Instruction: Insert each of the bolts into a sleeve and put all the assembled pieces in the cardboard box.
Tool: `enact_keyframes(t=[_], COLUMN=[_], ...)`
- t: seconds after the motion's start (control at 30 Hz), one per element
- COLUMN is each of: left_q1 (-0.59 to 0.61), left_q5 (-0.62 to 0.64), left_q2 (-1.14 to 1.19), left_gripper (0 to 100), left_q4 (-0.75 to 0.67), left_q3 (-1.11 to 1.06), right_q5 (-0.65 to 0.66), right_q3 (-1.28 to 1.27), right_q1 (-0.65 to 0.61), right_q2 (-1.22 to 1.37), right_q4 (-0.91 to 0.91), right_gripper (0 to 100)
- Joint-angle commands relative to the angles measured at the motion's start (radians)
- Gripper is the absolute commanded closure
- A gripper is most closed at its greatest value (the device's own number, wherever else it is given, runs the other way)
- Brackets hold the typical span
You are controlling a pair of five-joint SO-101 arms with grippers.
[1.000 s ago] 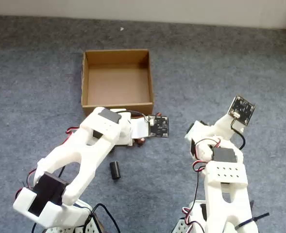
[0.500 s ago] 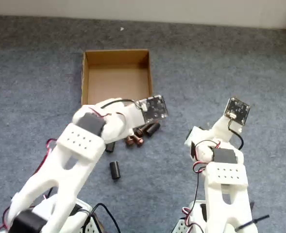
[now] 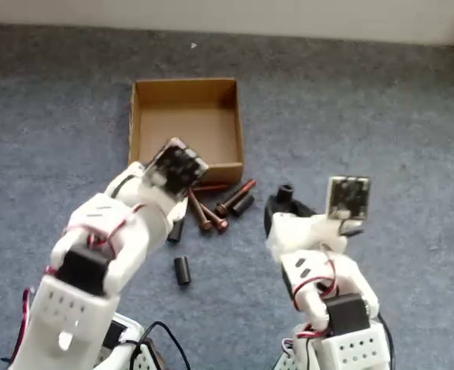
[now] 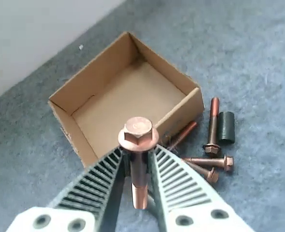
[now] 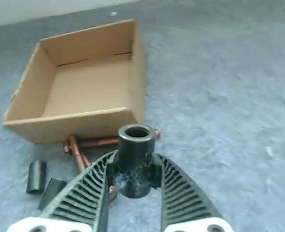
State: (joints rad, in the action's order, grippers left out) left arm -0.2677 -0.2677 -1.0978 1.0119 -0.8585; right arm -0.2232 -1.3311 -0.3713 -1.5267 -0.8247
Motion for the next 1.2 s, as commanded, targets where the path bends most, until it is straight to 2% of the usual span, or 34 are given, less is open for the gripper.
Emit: enact_keyframes(t=[0.0,0.37,0.57,0.7,0.9,1.17], left_q1=[0.010,0.010,0.005,-0.001,-0.134,-0.202], left_q5=[0.117,0.308,0.422,0.482,0.486,0.486], left_q2=[-0.183,-0.463,-0.487,-0.487,-0.489,-0.489], left_gripper=[99,99,99,99,99,99], left_q4=[-0.005,-0.003,-0.005,-0.006,-0.008,-0.147], left_q3=[-0.042,-0.099,-0.096,-0.096,-0.111,-0.217], right_q5=[0.060,0.315,0.359,0.365,0.359,0.359], right_q3=[-0.027,-0.228,-0.292,-0.320,-0.358,-0.367], right_q1=[-0.074,-0.318,-0.415,-0.432,-0.432,-0.432], right_q2=[-0.065,-0.174,-0.248,-0.260,-0.263,-0.265], right_q4=[0.079,0.265,0.363,0.418,0.479,0.484], right_gripper=[99.5,99.5,99.5,99.5,99.5,99.5])
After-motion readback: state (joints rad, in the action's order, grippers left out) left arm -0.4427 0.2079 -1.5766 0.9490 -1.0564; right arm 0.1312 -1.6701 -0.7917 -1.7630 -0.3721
